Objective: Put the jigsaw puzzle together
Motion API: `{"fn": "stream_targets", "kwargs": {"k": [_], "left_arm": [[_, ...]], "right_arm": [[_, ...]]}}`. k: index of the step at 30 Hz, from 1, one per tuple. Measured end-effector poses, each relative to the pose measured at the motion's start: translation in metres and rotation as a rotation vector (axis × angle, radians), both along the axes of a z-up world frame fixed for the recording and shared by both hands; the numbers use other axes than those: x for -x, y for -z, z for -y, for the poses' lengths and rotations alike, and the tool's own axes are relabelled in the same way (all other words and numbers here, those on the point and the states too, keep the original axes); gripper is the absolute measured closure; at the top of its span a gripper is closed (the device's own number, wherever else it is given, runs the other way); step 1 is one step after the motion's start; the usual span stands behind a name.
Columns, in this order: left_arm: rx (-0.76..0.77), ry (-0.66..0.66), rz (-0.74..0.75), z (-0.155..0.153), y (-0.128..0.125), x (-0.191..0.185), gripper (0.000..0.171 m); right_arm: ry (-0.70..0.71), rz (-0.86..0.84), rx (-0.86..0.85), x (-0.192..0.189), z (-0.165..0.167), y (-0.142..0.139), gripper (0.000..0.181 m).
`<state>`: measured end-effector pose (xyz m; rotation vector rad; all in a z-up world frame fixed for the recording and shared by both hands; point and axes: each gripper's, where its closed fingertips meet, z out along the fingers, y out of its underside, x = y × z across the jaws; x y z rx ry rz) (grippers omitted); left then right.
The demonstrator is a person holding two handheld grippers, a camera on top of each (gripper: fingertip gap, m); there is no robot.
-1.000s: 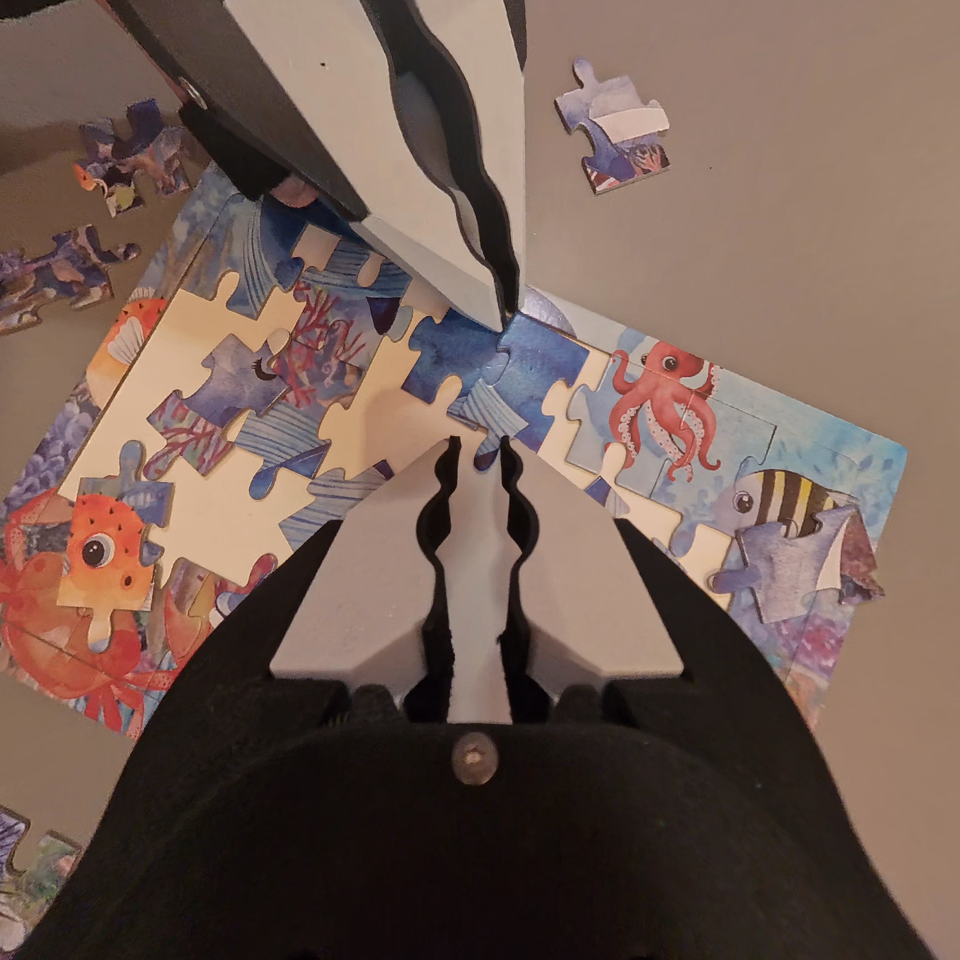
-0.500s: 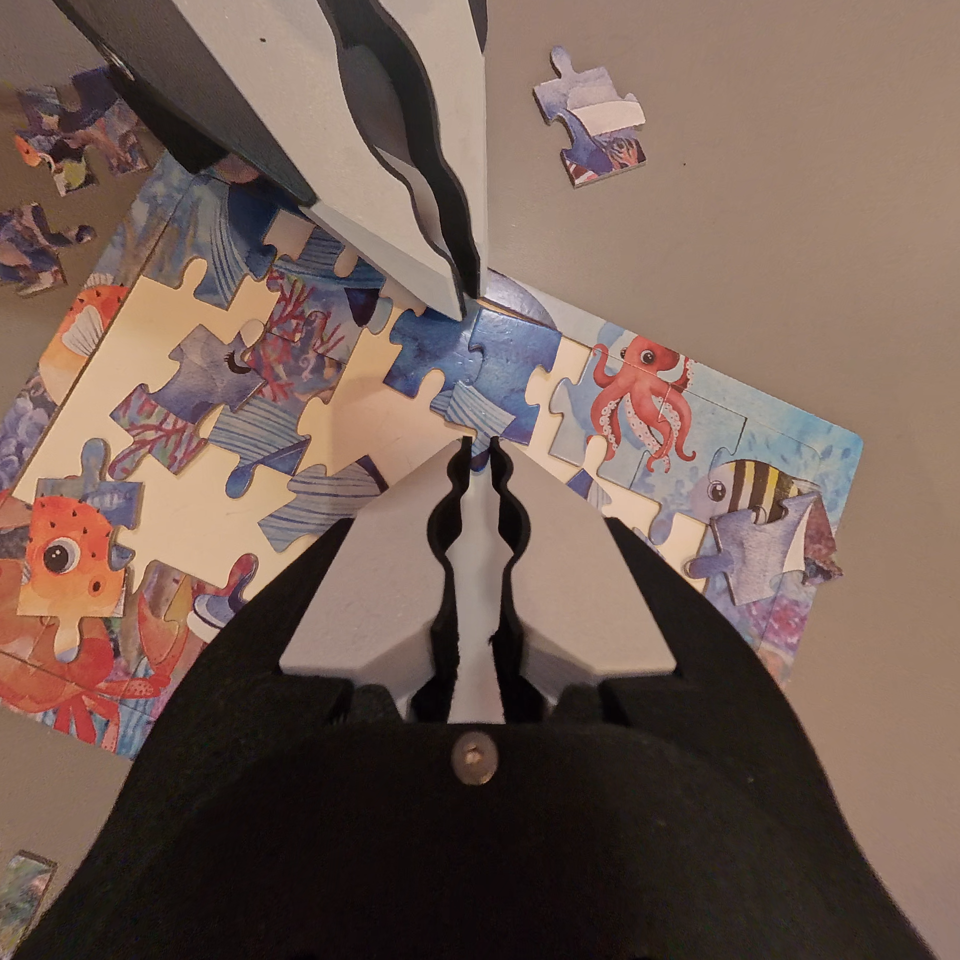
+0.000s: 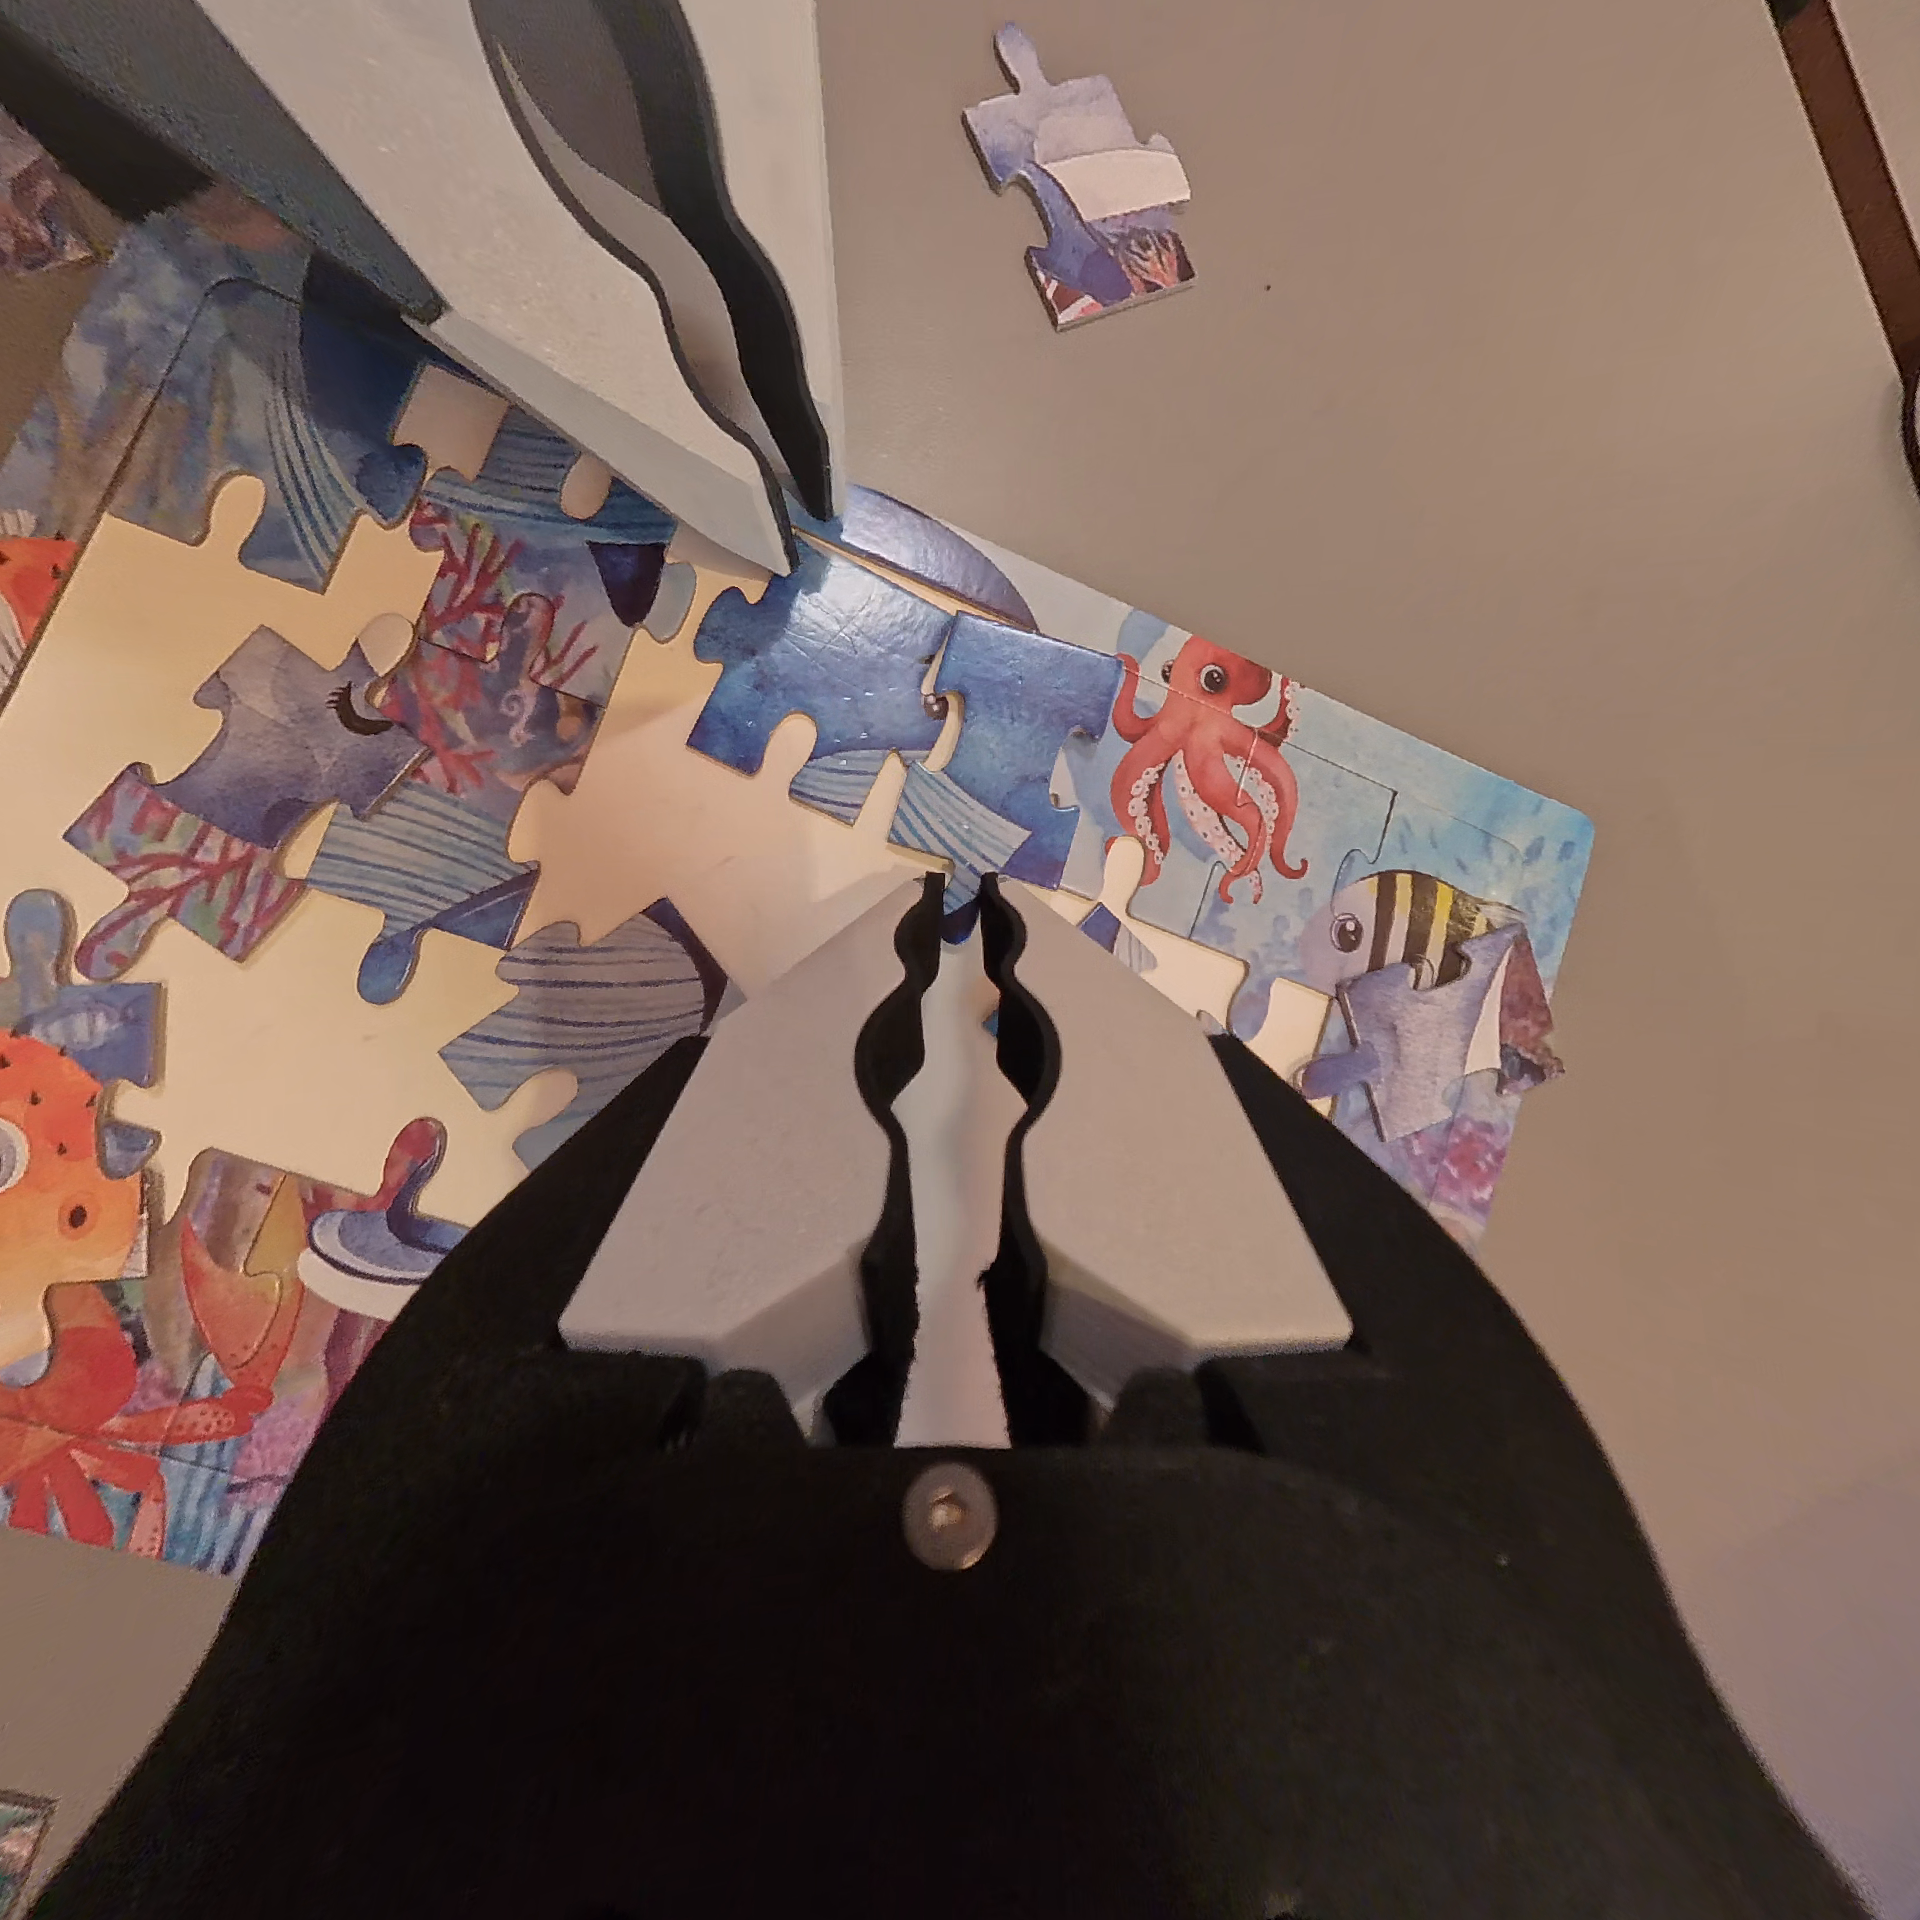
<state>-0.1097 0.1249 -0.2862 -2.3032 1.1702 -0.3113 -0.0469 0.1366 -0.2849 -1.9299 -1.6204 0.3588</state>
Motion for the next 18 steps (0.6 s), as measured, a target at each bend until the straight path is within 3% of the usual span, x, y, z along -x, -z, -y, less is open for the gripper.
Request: {"fn": "stream_targets", "kwargs": {"k": [18], "left_arm": [[-0.106, 0.037, 0.002, -0.009, -0.008, -0.016, 0.163]], "right_arm": [[0.077, 0.04, 0.005, 0.001, 0.002, 0.001, 0.176]]}}
